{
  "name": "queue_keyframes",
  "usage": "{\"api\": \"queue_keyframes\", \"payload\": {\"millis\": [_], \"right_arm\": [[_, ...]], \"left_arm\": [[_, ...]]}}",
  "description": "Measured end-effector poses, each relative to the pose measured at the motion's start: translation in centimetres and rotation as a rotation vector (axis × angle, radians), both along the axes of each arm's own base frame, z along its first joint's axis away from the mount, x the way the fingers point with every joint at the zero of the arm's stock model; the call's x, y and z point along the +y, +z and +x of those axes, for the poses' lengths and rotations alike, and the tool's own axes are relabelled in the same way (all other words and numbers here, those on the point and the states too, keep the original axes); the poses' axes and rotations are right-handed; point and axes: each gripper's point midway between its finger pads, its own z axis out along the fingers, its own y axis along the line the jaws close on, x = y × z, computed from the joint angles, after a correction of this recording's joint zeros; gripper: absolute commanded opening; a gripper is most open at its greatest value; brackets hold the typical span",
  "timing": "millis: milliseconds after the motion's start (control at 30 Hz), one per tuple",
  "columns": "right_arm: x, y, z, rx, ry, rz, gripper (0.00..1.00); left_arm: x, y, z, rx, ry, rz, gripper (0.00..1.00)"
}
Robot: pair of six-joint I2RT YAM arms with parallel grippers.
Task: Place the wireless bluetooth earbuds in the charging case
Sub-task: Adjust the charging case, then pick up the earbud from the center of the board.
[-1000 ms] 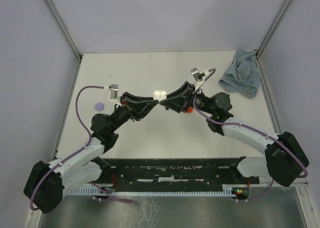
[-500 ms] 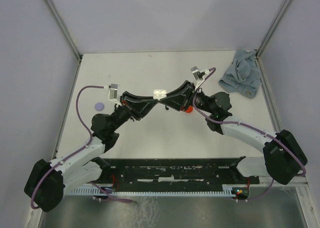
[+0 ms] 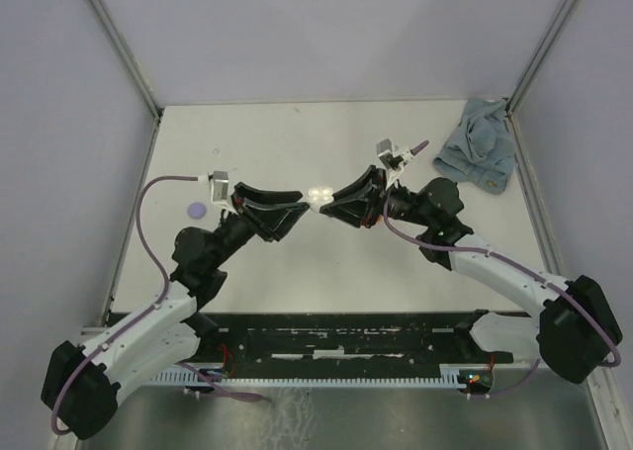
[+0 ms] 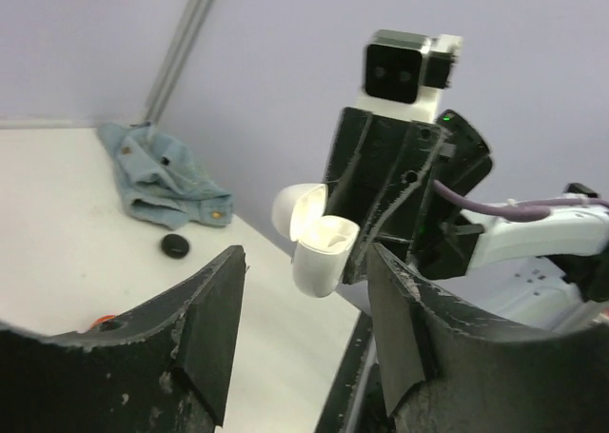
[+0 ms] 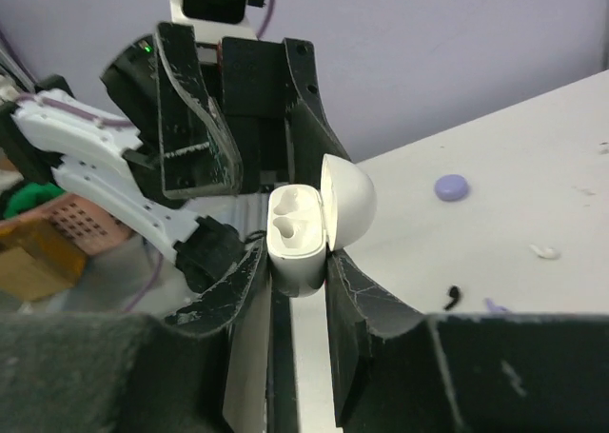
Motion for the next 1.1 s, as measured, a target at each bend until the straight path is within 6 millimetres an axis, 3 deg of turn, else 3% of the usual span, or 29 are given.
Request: {"api": "queue_keyframes", "payload": {"millis": [133, 367, 500, 667, 767, 967, 1100], "right_arm": [[-1.0, -0.9, 0.1, -0.113, -0.037, -0.085, 0.04], [-2.2, -3.4, 0.4, -0.302, -0.082, -0.228, 0.03], [-2.8, -5.7, 0.8, -0.369, -0.097, -0.314, 0.02], [-3.5, -9.0, 1.4, -0.414, -0.122, -0.408, 0.02], [-4.0, -10.9, 1.6, -0.424, -0.135, -0.456, 0.02], [-4.8, -13.5, 1.9, -0.434, -0.169, -0.513, 0.02], [-5.2, -14.2, 2.2, -0.436, -0.195, -0.522, 0.02]], "left_arm": [[1.3, -0.9, 0.4, 0.015, 0.093, 0.069, 0.67], [3.3, -2.8, 3.4, 0.105, 0.291, 0.269, 0.75], [4.5, -4.0, 5.9, 0.177, 0.416, 0.405, 0.79], [6.8, -7.6, 9.8, 0.315, 0.577, 0.611, 0.8], [9.4, -10.1, 12.2, 0.414, 0.651, 0.706, 0.8], [18.4, -15.4, 17.6, 0.691, 0.826, 0.798, 0.78], [21.1, -17.6, 20.0, 0.794, 0.859, 0.824, 0.74]]}}
